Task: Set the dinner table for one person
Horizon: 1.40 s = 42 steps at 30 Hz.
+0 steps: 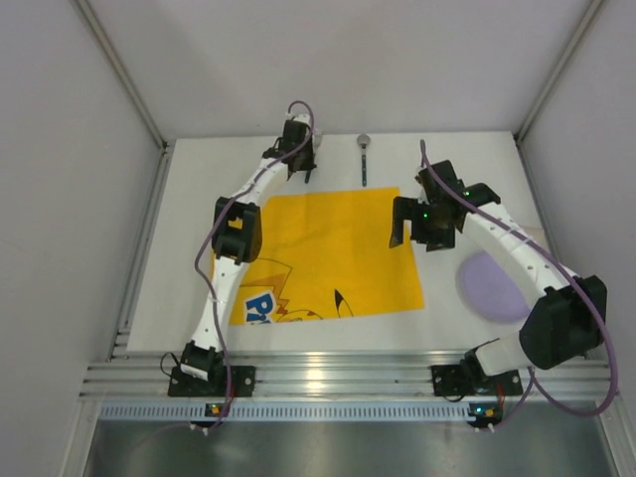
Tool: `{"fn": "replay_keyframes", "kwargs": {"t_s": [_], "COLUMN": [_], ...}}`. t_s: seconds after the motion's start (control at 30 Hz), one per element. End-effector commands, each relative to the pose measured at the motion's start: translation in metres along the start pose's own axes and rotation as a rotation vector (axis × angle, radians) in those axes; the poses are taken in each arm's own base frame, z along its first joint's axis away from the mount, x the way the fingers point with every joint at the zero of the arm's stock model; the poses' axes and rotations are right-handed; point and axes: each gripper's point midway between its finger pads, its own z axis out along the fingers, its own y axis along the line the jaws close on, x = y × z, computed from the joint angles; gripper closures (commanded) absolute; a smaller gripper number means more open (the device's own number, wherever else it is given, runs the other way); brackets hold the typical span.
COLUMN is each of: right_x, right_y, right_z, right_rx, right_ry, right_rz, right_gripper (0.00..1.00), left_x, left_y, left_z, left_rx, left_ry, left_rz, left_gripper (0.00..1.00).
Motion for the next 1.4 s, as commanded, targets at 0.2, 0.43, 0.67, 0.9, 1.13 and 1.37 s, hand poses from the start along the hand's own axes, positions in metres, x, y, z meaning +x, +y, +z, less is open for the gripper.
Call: {"fn": "replay_keyframes", "kwargs": {"t_s": [0.2, 0.43, 0.67, 0.9, 1.13, 1.37], "right_x": [-0.01, 0.001, 0.009, 0.002, 0.006, 0.015], "right_y": [0.002, 0.002, 0.018, 0.029, 0.03, 0.03], "right_z": [-0.009, -0.014, -0.007, 0.0, 0.003, 0.007], "right_rx": [-0.019, -0.054, -0.169, -0.236, -0.249, -0.269], "right_ry": [-0.012, -0.025, -0.028, -0.063, -0.047, -0.022], "right_rz": [-0.086, -0.112, -0.117, -0.142, -0.163, -0.161], "right_gripper": [0.0, 0.0, 0.0, 0.0, 0.0, 0.0], "left_x": [0.073, 0.032, -0.087, -0.042, 0.146, 0.185], "left_y": [0.048, 0.04, 0.007, 0.033, 0.082, 0.095], "left_z": [-0.008, -0.043, -0.139, -0.257, -0.325, -0.351], "left_rx": [-0.279, -0.328, -0.252, -0.303, -0.394, -0.382], "left_ry": [0.208, 0.148, -0.11, 0.006, 0.228, 0.172], "left_rz": [0.205, 0.143, 0.122, 0.056, -0.091, -0.137], "left_gripper": [0.92, 1.0, 1.0, 1.0, 1.0, 1.0]}}
